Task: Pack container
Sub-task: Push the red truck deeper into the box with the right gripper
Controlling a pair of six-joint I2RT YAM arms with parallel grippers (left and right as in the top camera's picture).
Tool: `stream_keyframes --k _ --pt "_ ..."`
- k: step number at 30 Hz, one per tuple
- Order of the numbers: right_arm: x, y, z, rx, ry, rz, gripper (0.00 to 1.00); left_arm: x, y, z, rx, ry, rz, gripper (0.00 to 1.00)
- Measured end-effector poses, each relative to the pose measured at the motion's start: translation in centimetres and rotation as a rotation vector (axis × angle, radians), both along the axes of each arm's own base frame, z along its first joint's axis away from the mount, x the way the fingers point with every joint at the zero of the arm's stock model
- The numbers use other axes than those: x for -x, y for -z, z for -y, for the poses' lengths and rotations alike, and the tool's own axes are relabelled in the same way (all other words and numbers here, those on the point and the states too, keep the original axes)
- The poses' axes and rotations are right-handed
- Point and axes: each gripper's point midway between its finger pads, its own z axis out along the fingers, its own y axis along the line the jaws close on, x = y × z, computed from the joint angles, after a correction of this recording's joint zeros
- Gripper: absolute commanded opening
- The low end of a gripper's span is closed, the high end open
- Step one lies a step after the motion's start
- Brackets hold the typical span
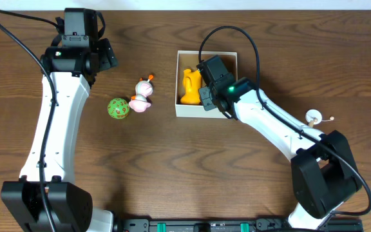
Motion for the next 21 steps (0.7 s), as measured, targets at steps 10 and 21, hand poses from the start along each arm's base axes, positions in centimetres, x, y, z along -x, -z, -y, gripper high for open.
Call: stream_keyframes --k 10,21 --pt "-1.5 -0.5 1.0 0.012 -0.024 0.042 0.16 0.0 0.0 0.0 0.0 0.0 0.0 0.98" --pt "-1.8 -0.7 0.5 0.017 -0.083 0.056 0.17 0.0 0.0 0.0 0.0 0.0 0.0 0.98"
